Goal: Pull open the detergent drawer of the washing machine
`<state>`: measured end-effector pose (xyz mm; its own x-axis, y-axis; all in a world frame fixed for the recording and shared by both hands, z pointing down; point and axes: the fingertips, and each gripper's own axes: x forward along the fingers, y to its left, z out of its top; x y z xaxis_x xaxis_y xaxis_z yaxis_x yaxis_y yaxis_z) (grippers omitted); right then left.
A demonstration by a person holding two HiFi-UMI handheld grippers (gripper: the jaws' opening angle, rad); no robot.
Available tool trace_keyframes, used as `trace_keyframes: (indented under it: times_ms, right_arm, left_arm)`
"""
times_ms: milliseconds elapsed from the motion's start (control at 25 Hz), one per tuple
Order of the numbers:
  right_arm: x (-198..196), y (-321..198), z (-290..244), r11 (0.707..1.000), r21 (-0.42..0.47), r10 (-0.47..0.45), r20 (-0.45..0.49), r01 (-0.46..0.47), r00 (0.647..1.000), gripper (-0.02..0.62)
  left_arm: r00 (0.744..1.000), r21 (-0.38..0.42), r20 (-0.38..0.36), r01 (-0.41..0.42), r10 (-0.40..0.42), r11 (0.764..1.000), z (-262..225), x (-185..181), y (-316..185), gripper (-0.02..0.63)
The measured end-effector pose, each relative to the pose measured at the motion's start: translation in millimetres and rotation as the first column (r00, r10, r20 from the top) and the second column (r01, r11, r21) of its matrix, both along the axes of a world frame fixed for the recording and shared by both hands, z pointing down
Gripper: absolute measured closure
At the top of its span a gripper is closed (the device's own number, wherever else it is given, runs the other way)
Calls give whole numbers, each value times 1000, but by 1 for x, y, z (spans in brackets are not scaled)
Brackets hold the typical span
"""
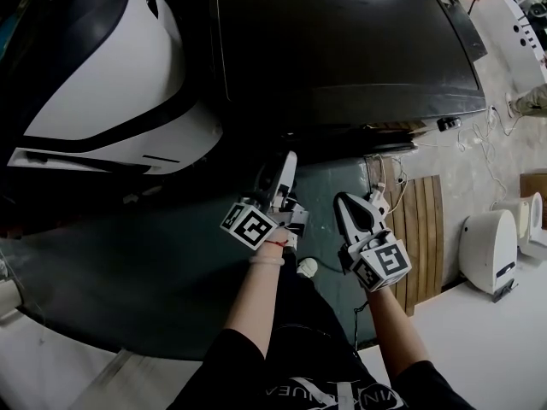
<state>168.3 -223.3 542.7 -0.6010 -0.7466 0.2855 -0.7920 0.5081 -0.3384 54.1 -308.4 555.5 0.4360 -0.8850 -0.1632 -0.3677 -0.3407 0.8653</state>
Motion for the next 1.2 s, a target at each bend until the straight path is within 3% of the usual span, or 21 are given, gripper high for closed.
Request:
trace_keyframes:
  times_ms: [400,800,1200]
  right_arm:
    - [-2,-5,6,1000,-11,6,5,-6,1000,576]
    - [-5,-6,12,1000,-27,-5,0,5,1000,575]
    - [-2,1,15,999,-40,7,6,-6,1000,576]
  left_arm:
    - [995,82,-94,-35,42,996,-15,6,-12,446]
    - [978,64,-206,3,11,998,-12,3,-14,446]
    - [973,73,-225,-25,41,997,-10,2,-4,465]
